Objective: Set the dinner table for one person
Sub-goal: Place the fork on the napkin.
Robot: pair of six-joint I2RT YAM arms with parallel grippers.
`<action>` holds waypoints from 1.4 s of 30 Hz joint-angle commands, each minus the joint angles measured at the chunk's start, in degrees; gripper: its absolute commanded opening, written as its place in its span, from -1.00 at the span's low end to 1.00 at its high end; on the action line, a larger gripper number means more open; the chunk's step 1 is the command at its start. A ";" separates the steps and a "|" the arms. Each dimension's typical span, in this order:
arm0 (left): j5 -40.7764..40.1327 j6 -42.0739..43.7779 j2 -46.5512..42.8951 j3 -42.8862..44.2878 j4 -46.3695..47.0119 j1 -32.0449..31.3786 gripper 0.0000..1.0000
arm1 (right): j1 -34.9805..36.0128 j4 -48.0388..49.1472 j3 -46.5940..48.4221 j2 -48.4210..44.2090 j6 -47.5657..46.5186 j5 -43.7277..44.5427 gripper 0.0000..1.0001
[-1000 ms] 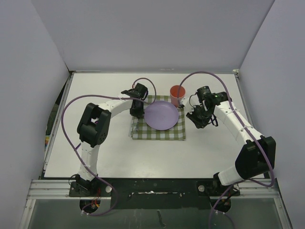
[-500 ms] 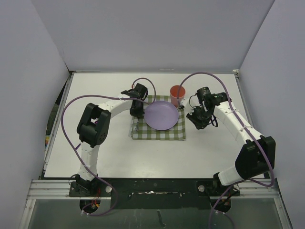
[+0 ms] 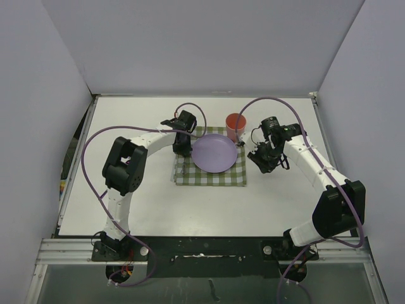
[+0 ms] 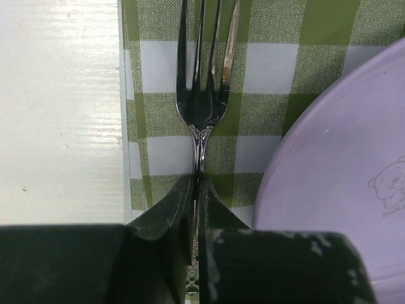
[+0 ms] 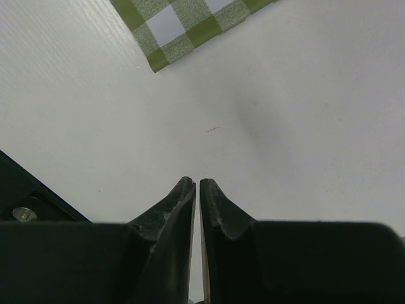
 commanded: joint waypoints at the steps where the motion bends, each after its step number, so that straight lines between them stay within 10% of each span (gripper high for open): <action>1: 1.69 -2.73 3.89 2.05 4.21 0.06 -1.00 | -0.25 -0.04 -0.22 -1.72 0.12 0.66 -0.77; 42: -1.97 -1.35 -2.19 -6.48 3.26 1.56 -0.80 | -0.16 -0.23 1.87 -1.19 1.70 0.00 -0.76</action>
